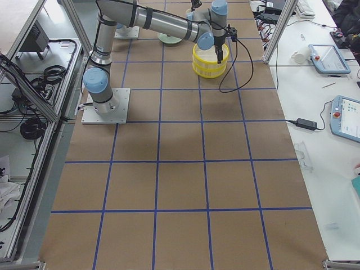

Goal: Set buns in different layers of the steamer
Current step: 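Lift the top steamer tier with the right gripper while left holds the bun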

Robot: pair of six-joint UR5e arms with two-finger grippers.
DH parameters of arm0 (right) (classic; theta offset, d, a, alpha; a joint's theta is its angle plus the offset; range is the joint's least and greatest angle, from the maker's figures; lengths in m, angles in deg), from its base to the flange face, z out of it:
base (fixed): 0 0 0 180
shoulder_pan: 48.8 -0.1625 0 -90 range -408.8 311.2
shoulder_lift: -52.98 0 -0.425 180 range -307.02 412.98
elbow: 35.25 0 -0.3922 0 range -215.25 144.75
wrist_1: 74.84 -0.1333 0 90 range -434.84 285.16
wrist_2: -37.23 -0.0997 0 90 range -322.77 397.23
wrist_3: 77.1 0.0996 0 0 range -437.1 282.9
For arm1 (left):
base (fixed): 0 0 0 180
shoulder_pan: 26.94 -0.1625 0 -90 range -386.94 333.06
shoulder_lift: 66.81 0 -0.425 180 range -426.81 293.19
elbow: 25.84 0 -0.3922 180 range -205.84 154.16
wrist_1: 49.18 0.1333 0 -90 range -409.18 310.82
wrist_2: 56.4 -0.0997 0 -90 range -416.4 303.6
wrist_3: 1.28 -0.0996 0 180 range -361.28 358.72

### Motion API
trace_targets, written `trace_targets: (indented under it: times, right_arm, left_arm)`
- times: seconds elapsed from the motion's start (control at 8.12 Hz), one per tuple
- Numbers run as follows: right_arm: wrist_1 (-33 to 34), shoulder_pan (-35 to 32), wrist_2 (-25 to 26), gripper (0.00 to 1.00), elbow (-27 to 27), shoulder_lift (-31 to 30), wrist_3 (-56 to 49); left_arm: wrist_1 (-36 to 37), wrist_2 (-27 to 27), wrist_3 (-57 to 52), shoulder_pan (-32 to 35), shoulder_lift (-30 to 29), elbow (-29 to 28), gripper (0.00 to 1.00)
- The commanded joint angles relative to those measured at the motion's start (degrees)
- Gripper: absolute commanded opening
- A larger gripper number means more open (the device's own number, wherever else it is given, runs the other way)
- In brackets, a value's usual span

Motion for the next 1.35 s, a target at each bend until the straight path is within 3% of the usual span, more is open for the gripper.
trace_targets:
  times: [0.0, 0.25, 0.49, 0.62, 0.98, 1.23]
  right_arm:
    - [0.19, -0.09, 0.03, 1.00, -0.58, 1.49, 4.30]
    - [-0.25, -0.09, 2.56, 0.96, -1.98, 1.49, 3.61]
    - [-0.43, -0.09, 2.40, 0.72, -2.25, 1.49, 3.61]
    - [-0.43, -0.09, 2.31, 0.66, -2.34, 1.49, 3.61]
    - [-0.43, 0.00, 2.31, 0.28, -2.25, 1.40, 3.17]
    - [-0.43, 0.00, 3.01, 0.15, -2.25, 1.05, 1.87]
  left_arm:
    - [0.07, -0.03, -0.50, 0.00, -0.02, 0.14, 0.00]
    - [0.69, -0.03, -0.85, 0.00, -0.02, 0.23, 0.00]
    - [1.04, 0.06, -0.85, 0.00, -0.11, 0.50, 0.00]
    - [1.04, -0.03, -0.85, 0.00, -0.20, 0.50, 0.00]
    - [1.74, 0.32, -0.77, 0.00, -0.29, 0.24, 0.00]
    - [1.74, 0.24, -0.77, 0.08, 0.33, -0.46, 0.00]
